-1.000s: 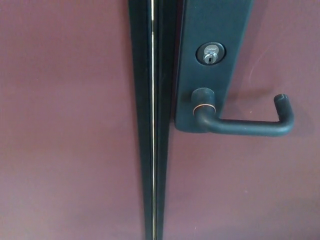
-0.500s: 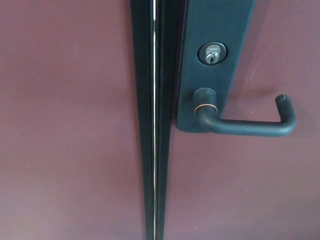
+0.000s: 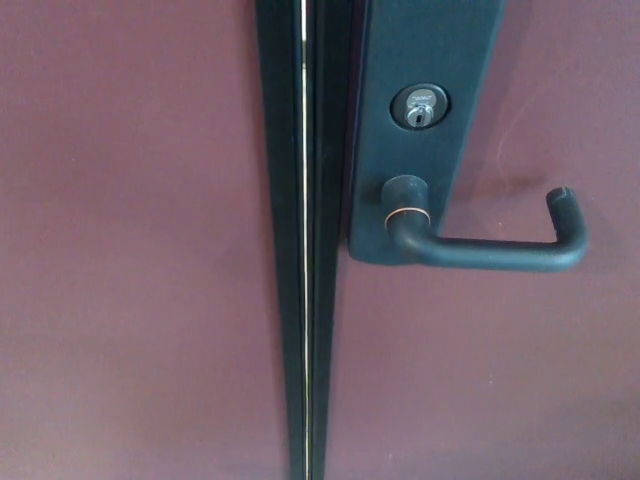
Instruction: The robot walks towards the door handle and put its right hand on it and twist the handle
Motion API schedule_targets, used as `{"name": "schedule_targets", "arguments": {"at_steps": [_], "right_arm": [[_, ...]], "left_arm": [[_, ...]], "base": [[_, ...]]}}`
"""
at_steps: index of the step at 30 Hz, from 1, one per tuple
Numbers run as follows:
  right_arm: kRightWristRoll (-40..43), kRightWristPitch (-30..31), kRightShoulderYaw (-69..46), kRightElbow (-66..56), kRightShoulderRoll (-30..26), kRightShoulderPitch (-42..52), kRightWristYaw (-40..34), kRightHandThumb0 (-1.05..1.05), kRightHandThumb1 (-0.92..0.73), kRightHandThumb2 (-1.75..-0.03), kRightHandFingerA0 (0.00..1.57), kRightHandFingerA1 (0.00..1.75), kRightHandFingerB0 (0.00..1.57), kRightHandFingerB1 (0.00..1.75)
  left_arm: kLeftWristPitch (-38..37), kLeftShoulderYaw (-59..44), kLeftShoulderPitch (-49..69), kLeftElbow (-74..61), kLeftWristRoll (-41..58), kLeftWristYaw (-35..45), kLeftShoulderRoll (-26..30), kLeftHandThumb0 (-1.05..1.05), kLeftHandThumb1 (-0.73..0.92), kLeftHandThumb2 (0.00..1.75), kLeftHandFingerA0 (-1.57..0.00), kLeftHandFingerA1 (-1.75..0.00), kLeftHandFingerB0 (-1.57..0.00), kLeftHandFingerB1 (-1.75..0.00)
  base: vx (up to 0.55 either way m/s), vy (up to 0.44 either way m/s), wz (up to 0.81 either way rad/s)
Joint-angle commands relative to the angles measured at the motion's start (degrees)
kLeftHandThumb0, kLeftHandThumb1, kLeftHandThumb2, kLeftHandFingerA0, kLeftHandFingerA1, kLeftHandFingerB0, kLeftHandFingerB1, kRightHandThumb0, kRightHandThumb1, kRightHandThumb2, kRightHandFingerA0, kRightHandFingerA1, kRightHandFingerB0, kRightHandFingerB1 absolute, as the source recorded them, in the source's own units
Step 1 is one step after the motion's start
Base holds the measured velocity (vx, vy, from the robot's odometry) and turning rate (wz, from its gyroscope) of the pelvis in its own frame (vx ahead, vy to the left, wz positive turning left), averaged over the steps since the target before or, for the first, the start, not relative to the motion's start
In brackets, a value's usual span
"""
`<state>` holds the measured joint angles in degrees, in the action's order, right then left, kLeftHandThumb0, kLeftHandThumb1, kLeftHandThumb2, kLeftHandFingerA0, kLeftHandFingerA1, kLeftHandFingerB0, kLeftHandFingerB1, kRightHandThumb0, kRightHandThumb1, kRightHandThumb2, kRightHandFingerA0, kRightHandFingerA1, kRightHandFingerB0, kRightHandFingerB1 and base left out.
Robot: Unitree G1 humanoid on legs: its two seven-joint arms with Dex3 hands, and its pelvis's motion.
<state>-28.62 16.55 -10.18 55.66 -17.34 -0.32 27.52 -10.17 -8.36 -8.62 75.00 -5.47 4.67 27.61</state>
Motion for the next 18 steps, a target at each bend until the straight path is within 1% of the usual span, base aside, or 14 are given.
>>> {"name": "schedule_targets", "arguments": {"at_steps": [1, 4, 5, 9, 11, 13, 14, 18], "right_arm": [[0.76, -12.02, 3.02, 15.92, 0.18, -4.05, -18.67, -0.72, -0.60, -0.87, 0.15, 0.41, 0.06, 0.35], [1.28, -12.72, 3.53, 17.17, 0.03, -4.53, -19.26, -0.72, -0.60, -0.87, 0.15, 0.41, 0.06, 0.35], [1.45, -13.04, 3.83, 17.71, -0.13, -4.54, -18.93, -0.72, -0.60, -0.87, 0.19, 0.42, 0.07, 0.34], [2.22, -13.98, 4.86, 18.84, -0.20, -5.02, -19.36, -0.73, -0.60, -0.89, 0.19, 0.43, 0.06, 0.33], [2.42, -14.20, 5.63, 19.27, -0.24, -5.37, -19.56, -0.72, -0.60, -0.90, 0.20, 0.44, 0.04, 0.31], [3.00, -14.63, 6.30, 19.84, -0.37, -5.57, -19.68, -0.72, -0.60, -0.90, 0.20, 0.44, 0.04, 0.31], [3.23, -14.74, 6.51, 20.06, -0.40, -5.77, -19.59, -0.72, -0.60, -0.90, 0.20, 0.44, 0.04, 0.32], [4.65, -14.62, 7.06, 20.44, -0.54, -6.01, -19.52, -0.71, -0.59, -0.90, 0.20, 0.44, 0.04, 0.31]], "left_arm": [[-0.01, -0.75, 0.07, 0.39, 1.13, 1.88, -0.49, -0.37, 0.55, 0.56, -0.54, -0.43, -0.48, -0.39], [-0.01, -0.79, 0.06, 0.39, 1.12, 1.92, -0.50, -0.37, 0.55, 0.56, -0.54, -0.43, -0.48, -0.39], [-0.01, -0.80, 0.00, 0.39, 1.10, 1.98, -0.45, -0.37, 0.55, 0.56, -0.53, -0.43, -0.47, -0.38], [-0.08, -0.84, -0.15, 0.37, 0.98, 1.91, -0.40, -0.37, 0.55, 0.56, -0.53, -0.43, -0.46, -0.38], [-0.37, -0.14, -0.17, 0.38, 0.04, 0.65, -0.51, -0.37, 0.54, 0.56, -0.56, -0.44, -0.47, -0.38], [-0.52, 0.36, -0.14, 0.39, -0.46, -0.20, -0.65, -0.37, 0.54, 0.56, -0.56, -0.44, -0.47, -0.38], [-0.27, 0.72, -0.38, 0.49, -0.81, -0.57, -0.63, -0.46, 0.44, 0.74, -0.52, -0.54, -0.42, -0.49], [-0.05, 1.18, -0.59, 0.81, -0.85, -0.66, -0.61, -0.46, 0.44, 0.74, -0.54, -0.55, -0.43, -0.49]], "base": [[0.00, 0.000, 0.00], [0.00, 0.000, 0.00], [0.00, 0.000, 0.00], [0.00, 0.000, 0.00], [0.00, 0.000, 0.00], [0.00, 0.000, 0.00], [0.00, 0.000, 0.00], [0.00, 0.000, 0.00]]}}
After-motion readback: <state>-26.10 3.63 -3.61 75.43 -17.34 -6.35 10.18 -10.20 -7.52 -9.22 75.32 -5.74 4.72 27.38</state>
